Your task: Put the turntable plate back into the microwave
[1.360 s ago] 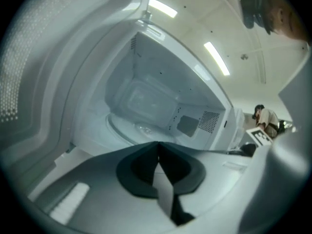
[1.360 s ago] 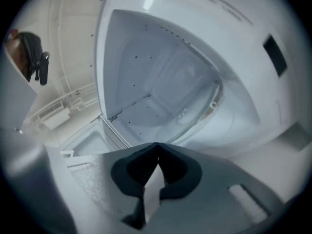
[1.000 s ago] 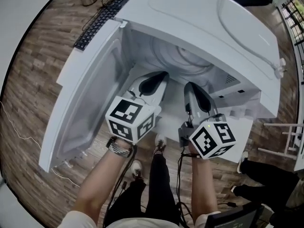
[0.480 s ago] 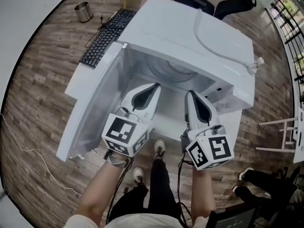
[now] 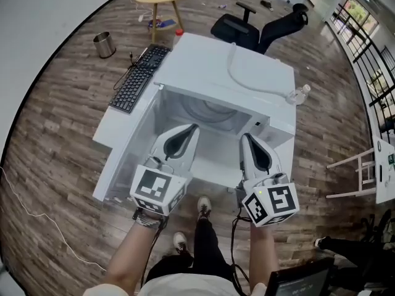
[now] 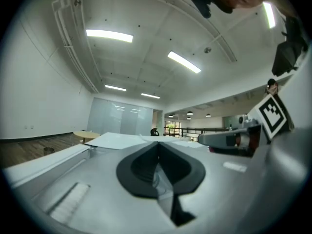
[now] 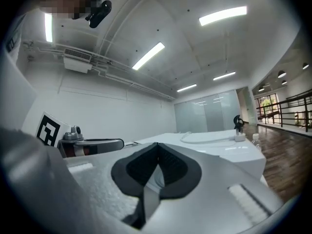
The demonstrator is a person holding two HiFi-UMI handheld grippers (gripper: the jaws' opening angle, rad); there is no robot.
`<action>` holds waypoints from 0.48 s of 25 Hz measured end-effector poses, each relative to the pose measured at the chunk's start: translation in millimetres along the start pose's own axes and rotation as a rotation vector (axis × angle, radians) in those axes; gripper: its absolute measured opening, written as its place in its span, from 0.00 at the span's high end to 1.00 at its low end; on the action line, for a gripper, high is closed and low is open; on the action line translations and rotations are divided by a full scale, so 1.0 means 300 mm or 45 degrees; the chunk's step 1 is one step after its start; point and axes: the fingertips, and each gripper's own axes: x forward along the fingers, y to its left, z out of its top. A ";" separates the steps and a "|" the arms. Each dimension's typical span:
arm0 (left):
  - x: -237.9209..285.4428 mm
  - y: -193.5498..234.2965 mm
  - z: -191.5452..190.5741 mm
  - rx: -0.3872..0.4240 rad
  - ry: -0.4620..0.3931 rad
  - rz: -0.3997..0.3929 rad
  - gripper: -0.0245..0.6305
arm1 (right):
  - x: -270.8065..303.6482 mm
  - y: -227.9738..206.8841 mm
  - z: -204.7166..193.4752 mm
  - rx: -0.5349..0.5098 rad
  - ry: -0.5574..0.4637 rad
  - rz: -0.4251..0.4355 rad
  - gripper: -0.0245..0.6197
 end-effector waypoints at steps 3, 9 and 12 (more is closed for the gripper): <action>-0.033 -0.022 0.055 0.027 -0.017 -0.014 0.96 | -0.054 0.005 0.065 -0.004 -0.049 0.003 0.96; -0.149 -0.055 0.135 0.032 -0.058 0.004 0.96 | -0.165 0.042 0.150 0.104 -0.073 0.060 0.96; -0.205 -0.072 0.159 0.025 -0.060 -0.016 0.96 | -0.215 0.072 0.191 0.090 -0.071 0.065 0.96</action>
